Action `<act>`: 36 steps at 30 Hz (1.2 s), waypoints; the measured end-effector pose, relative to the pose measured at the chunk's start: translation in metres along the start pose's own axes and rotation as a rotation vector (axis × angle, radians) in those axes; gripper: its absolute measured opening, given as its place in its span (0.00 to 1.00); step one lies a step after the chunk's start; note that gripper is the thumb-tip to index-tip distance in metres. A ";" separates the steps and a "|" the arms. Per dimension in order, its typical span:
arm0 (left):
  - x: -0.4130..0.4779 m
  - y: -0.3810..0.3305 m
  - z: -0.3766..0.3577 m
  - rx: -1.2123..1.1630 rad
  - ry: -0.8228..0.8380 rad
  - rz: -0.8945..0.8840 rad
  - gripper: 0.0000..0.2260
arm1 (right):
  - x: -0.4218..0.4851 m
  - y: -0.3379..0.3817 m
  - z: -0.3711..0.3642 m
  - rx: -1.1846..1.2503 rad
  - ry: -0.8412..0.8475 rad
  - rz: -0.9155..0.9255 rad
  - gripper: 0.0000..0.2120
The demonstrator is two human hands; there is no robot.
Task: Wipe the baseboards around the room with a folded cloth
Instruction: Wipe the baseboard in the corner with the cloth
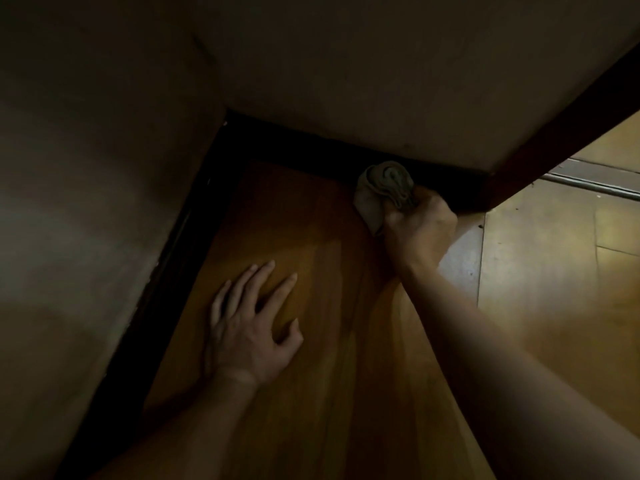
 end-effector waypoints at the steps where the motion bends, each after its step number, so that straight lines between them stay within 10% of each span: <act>1: 0.000 -0.001 0.000 0.002 -0.001 -0.002 0.30 | 0.000 0.003 -0.002 -0.004 0.006 0.014 0.13; 36: -0.002 -0.003 0.001 0.020 0.014 0.012 0.31 | 0.001 -0.032 0.020 -0.081 -0.076 0.016 0.15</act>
Point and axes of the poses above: each hand's wrist, its own x-axis towards the middle knuckle, its own z-axis out of the back of the hand, y = z × x, the point moved 6 cm from there along x, towards the middle knuckle, and after that the axes turned 14 degrees about z, right-handed, at the moved point
